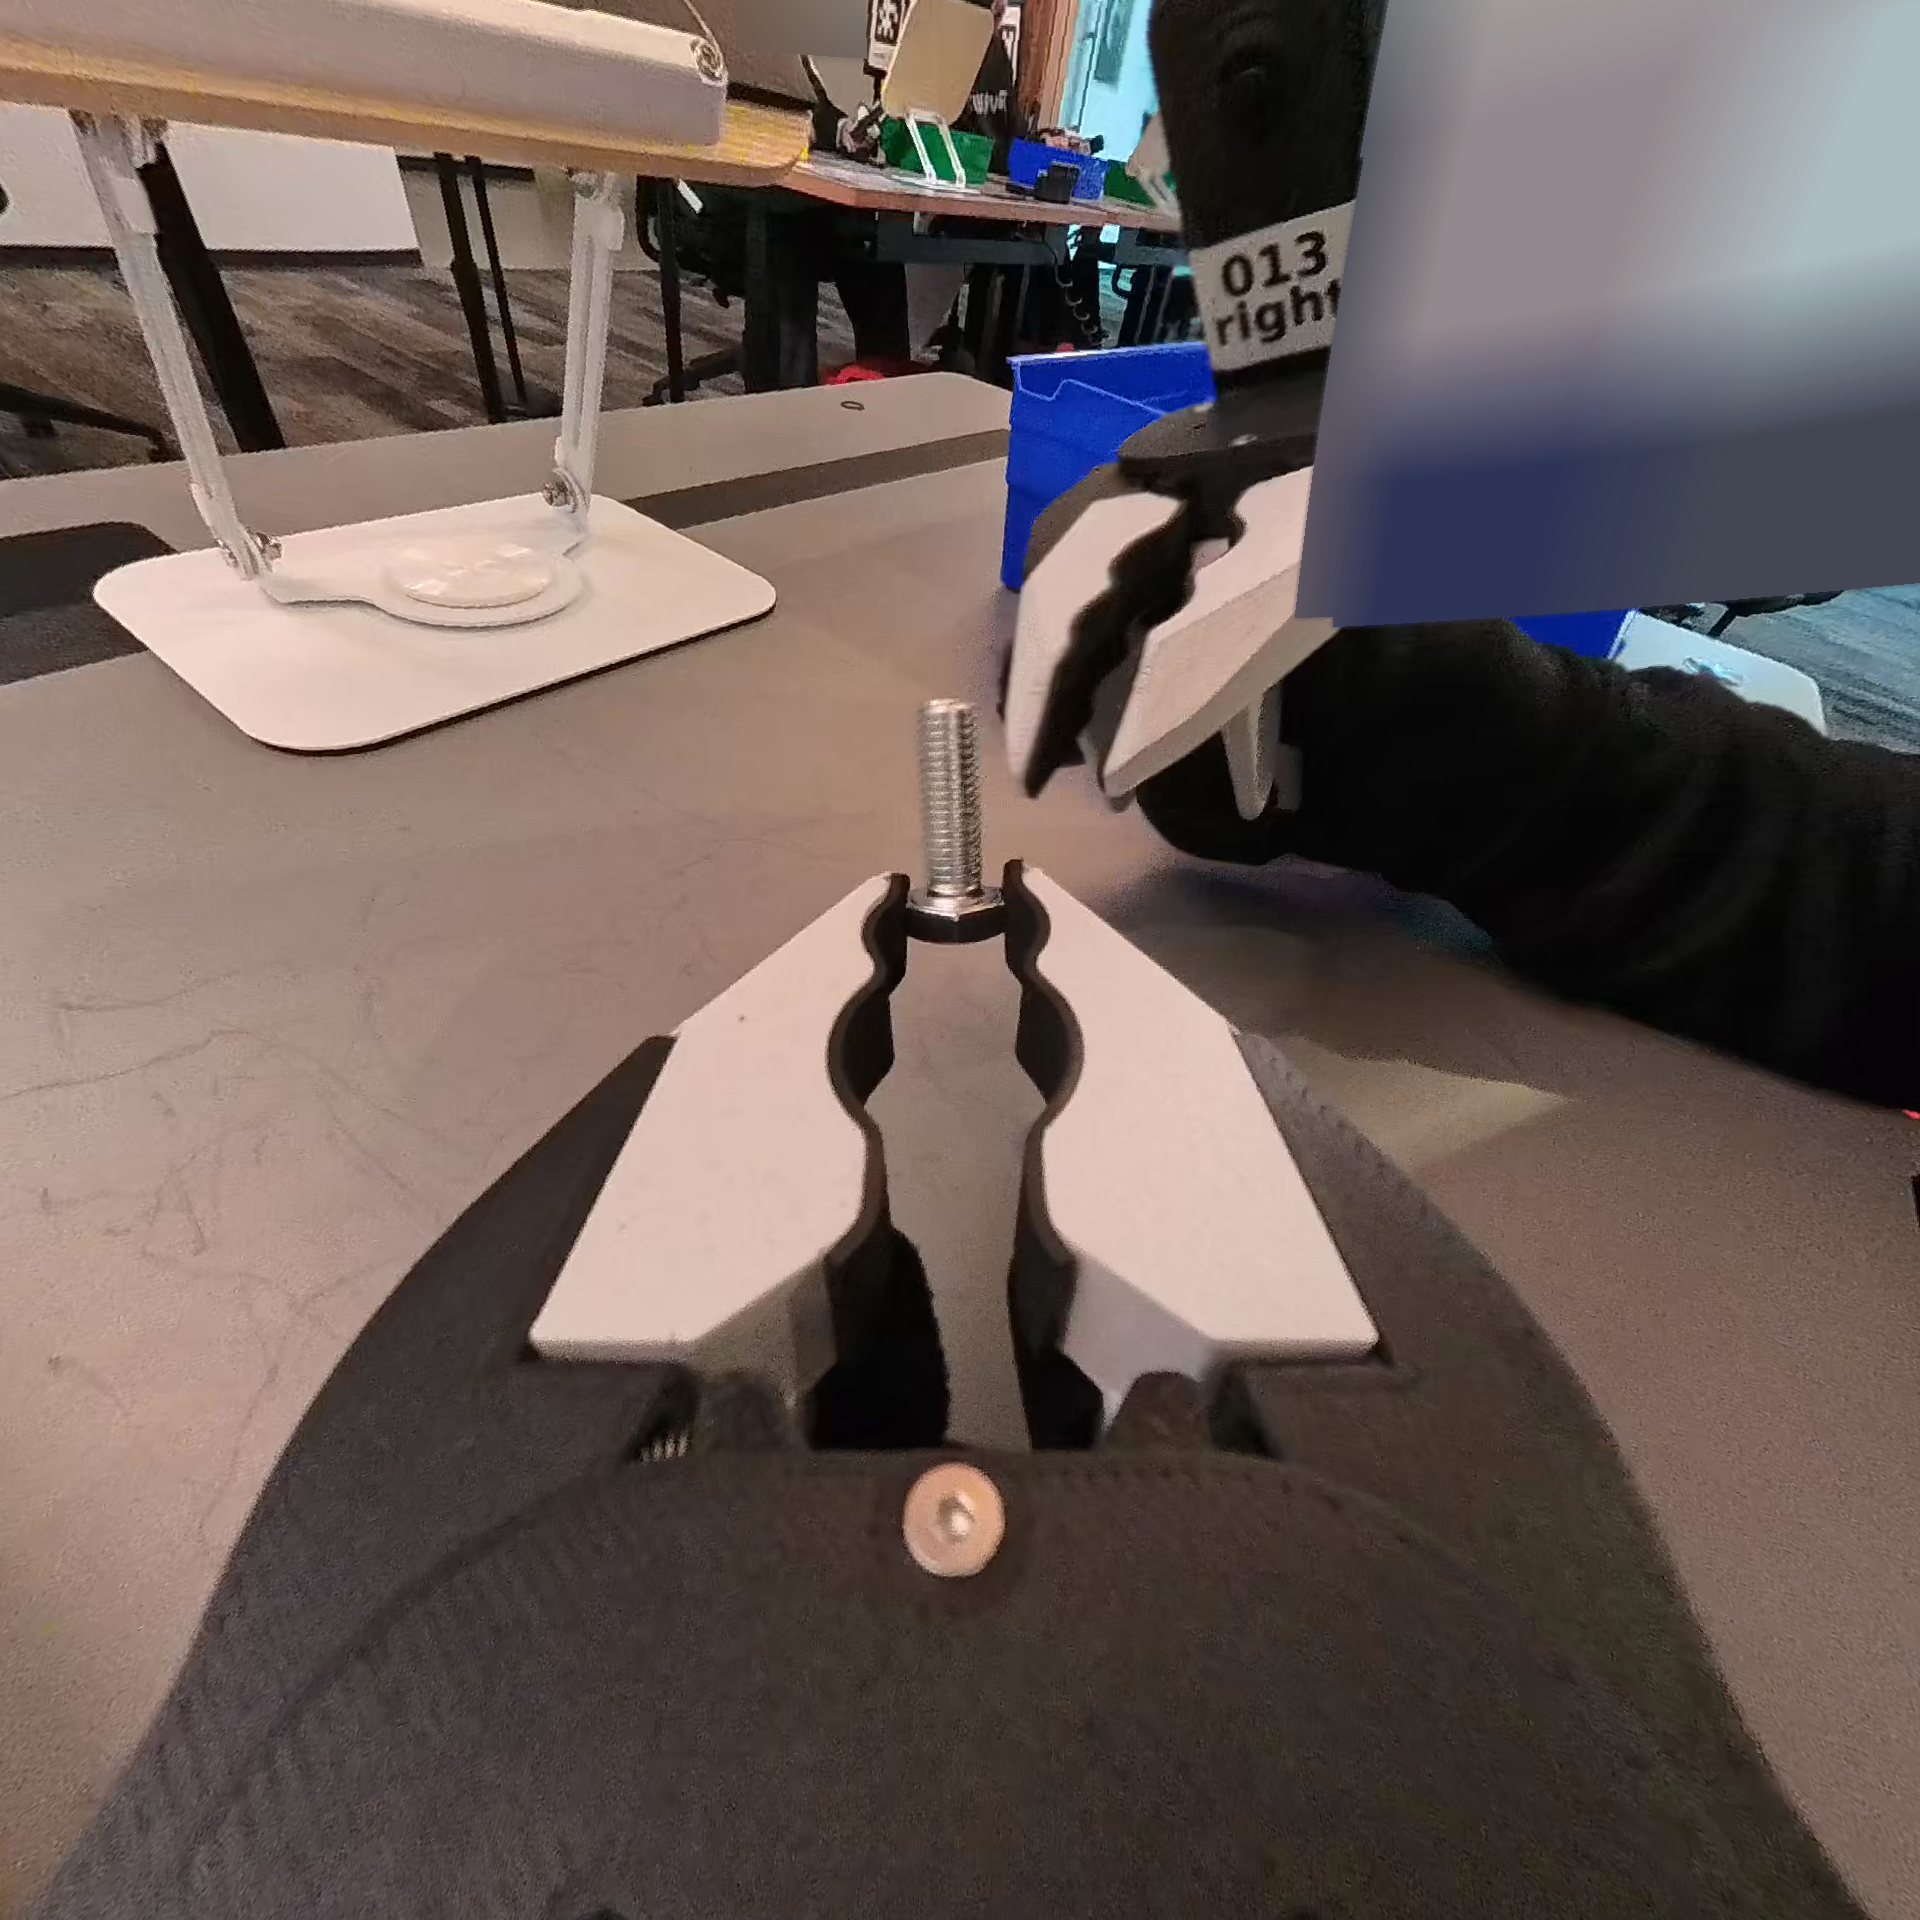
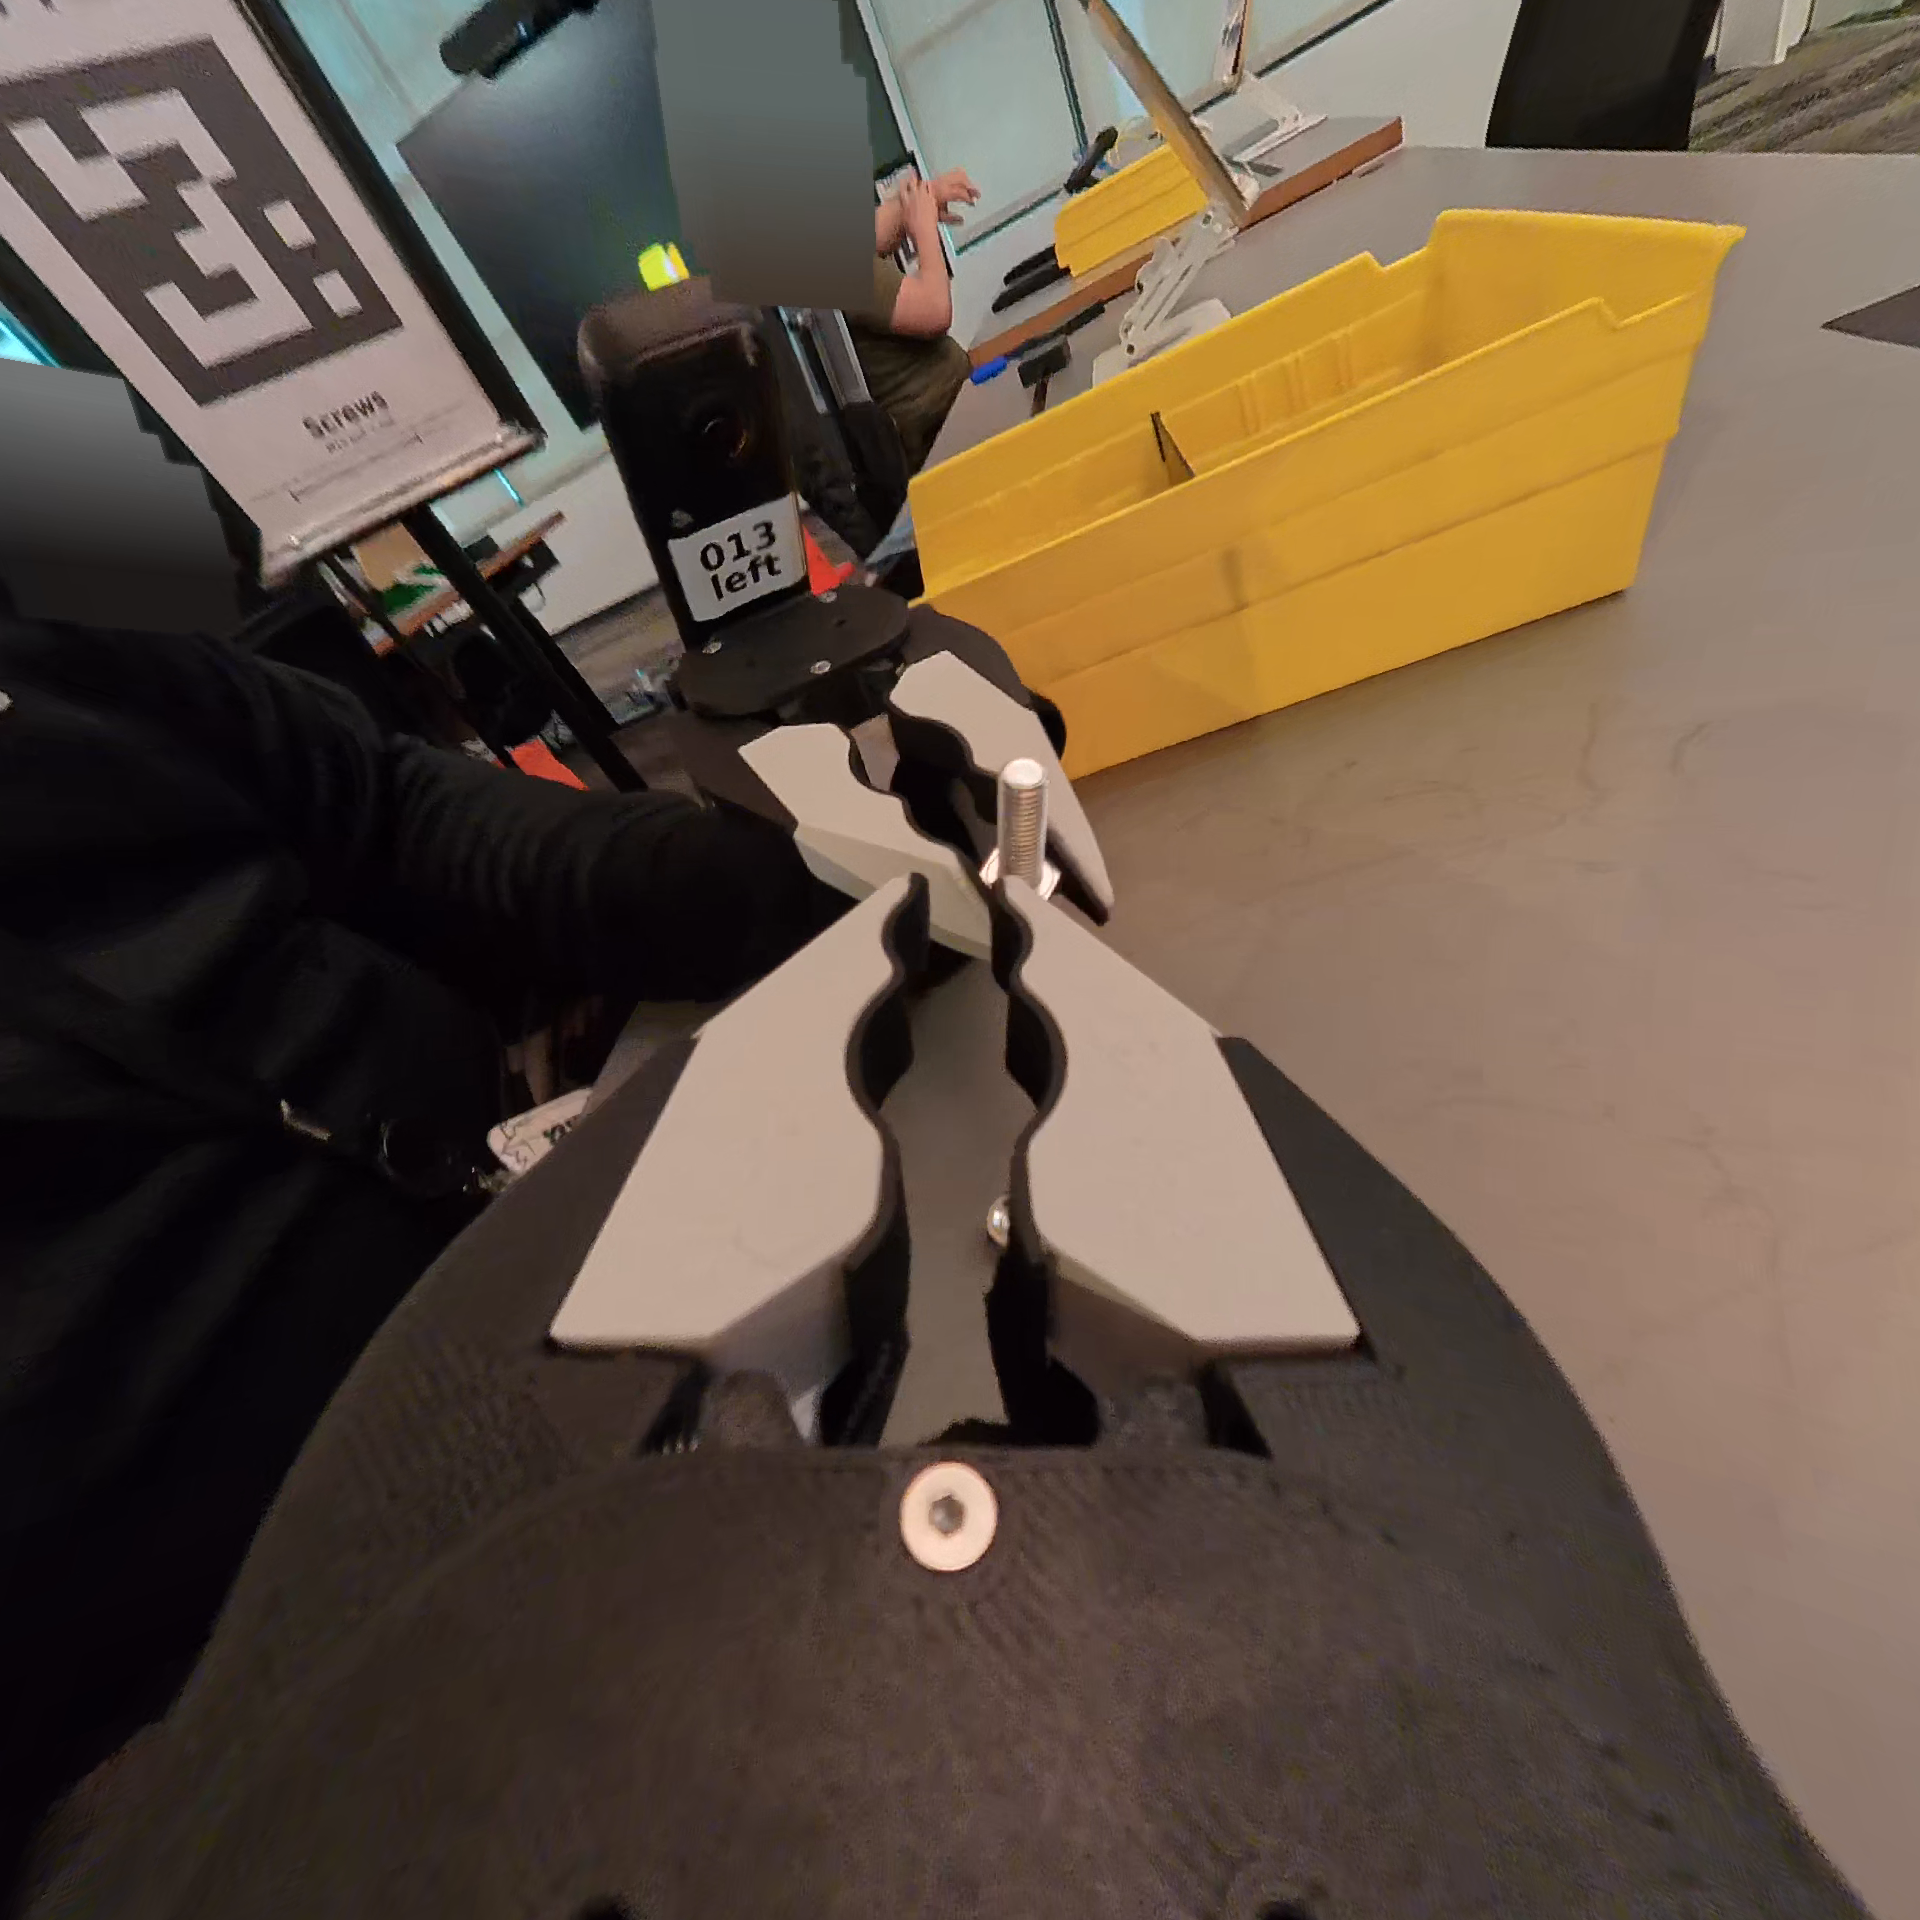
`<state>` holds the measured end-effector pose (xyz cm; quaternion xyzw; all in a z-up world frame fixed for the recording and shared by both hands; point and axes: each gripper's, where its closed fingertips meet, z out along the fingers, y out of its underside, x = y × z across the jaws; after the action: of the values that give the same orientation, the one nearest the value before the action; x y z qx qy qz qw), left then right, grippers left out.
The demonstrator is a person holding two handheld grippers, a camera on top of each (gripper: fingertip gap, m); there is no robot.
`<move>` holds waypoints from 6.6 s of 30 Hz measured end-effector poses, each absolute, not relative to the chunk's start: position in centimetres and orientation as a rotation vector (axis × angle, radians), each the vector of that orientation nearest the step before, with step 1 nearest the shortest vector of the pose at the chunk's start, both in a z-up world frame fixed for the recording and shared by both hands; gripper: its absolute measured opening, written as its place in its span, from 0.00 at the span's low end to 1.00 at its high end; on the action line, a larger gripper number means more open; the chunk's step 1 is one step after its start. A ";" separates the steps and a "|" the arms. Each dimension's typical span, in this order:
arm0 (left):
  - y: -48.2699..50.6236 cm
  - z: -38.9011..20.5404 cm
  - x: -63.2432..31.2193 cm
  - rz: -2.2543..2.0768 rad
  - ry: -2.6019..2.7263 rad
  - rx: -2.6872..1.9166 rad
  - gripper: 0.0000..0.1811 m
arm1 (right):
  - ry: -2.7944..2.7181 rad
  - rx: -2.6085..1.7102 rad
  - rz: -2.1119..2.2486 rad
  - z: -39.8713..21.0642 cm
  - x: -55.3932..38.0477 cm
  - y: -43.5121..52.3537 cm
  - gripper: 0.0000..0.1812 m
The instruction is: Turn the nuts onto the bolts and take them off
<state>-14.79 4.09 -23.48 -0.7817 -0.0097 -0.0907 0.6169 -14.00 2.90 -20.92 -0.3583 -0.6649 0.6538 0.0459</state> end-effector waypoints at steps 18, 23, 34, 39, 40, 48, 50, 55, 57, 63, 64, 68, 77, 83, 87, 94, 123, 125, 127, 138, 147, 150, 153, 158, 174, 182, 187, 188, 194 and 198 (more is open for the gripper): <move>4.2 -23.6 -14.6 -0.193 -0.003 -1.811 0.09 | -2.498 -1.039 1.211 -29.8 -11.0 2.0 0.12; 4.1 -23.5 -14.6 -0.193 -0.001 -1.806 0.09 | -2.533 -1.038 1.144 -31.1 -11.0 1.8 0.14; 4.1 -23.3 -14.6 -0.173 0.005 -1.794 0.09 | -2.464 -1.080 1.246 -29.7 -11.4 2.3 0.09; 4.0 -23.0 -14.6 -0.126 0.025 -1.774 0.09 | -2.273 -1.019 1.540 -23.0 -12.1 2.9 0.09; 3.9 -22.9 -14.6 -0.120 0.029 -1.768 0.09 | -2.248 -0.996 1.570 -22.0 -12.1 3.2 0.08; 3.8 -22.6 -14.5 -0.088 0.049 -1.754 0.09 | -2.220 -0.889 1.660 -17.3 -13.0 3.5 0.08; 3.9 -22.6 -14.3 -0.076 0.064 -1.759 0.09 | -2.241 -0.872 1.648 -17.0 -13.4 3.2 0.08; 4.0 -22.8 -13.8 -0.044 0.107 -1.770 0.09 | -2.295 -0.878 1.611 -17.9 -14.0 2.5 0.08; 4.1 -22.8 -13.7 -0.036 0.117 -1.773 0.09 | -2.314 -0.885 1.590 -18.5 -14.0 2.4 0.08; 4.1 -23.0 -13.3 -0.018 0.140 -1.788 0.09 | -2.335 -0.891 1.556 -19.1 -13.8 2.7 0.09; 4.2 -23.0 -13.3 -0.011 0.145 -1.787 0.09 | -2.339 -0.884 1.563 -19.1 -13.7 2.6 0.09; 4.1 -23.0 -13.1 -0.008 0.153 -1.786 0.09 | -2.350 -0.859 1.579 -19.1 -13.6 2.6 0.09; 4.2 -23.5 -12.7 0.008 0.186 -1.818 0.09 | -2.411 -0.779 1.493 -19.5 -13.0 2.6 0.09; 4.2 -23.3 -13.0 0.034 0.171 -1.812 0.09 | -2.372 -0.830 1.526 -19.4 -13.3 2.6 0.09; 4.1 -23.1 -13.4 0.032 0.149 -1.800 0.09 | -2.303 -0.868 1.628 -19.1 -13.8 2.4 0.09; 4.0 -23.1 -13.9 -0.002 0.113 -1.799 0.09 | -2.220 -0.916 1.694 -19.0 -14.4 2.3 0.09; 4.2 -23.6 -14.3 0.060 0.107 -1.830 0.09 | -2.227 -0.908 1.558 -19.4 -14.7 2.0 0.08; 4.3 -23.9 -14.4 0.068 0.105 -1.847 0.09 | -2.240 -0.912 1.525 -19.6 -14.7 2.1 0.09; 4.3 -24.0 -14.4 0.077 0.106 -1.855 0.09 | -2.246 -0.916 1.508 -19.8 -14.7 2.3 0.09; 4.4 -24.5 -14.5 0.062 0.099 -1.878 0.09 | -2.253 -0.949 1.499 -20.3 -14.9 2.7 0.09; 4.5 -24.5 -14.6 0.052 0.090 -1.876 0.09 | -2.237 -0.961 1.519 -20.3 -15.0 2.6 0.09; 4.5 -24.5 -14.6 0.049 0.088 -1.877 0.09 | -2.236 -0.966 1.519 -20.3 -15.1 2.7 0.09; 4.5 -24.5 -14.6 0.047 0.086 -1.877 0.09 | -2.233 -0.965 1.519 -20.3 -15.1 2.7 0.08; 4.5 -24.6 -14.6 0.045 0.086 -1.879 0.09 | -2.233 -0.964 1.512 -20.3 -15.1 2.7 0.09; 4.6 -24.8 -14.4 0.053 0.106 -1.896 0.09 | -2.277 -0.966 1.467 -21.1 -14.9 2.7 0.09; 4.6 -24.8 -14.4 0.045 0.101 -1.893 0.09 | -2.280 -0.957 1.455 -21.3 -14.9 2.7 0.04; 4.6 -24.8 -14.4 0.041 0.100 -1.891 0.09 | -2.241 -0.994 1.552 -20.5 -14.9 2.9 0.05; 4.6 -24.7 -14.4 0.040 0.098 -1.890 0.09 | -2.218 -1.001 1.570 -20.2 -15.0 3.2 0.05; 4.5 -24.6 -14.6 0.025 0.085 -1.885 0.09 | -1.940 -1.105 1.694 -17.0 -15.9 6.8 0.05; 4.5 -24.6 -14.7 0.013 0.075 -1.886 0.09 | -1.742 -1.144 1.699 -14.9 -16.2 9.8 0.05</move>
<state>-14.67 4.54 -24.64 -0.8090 0.0321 0.0055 0.5869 -16.20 9.78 -14.85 -0.4147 -0.6312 0.6158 0.2244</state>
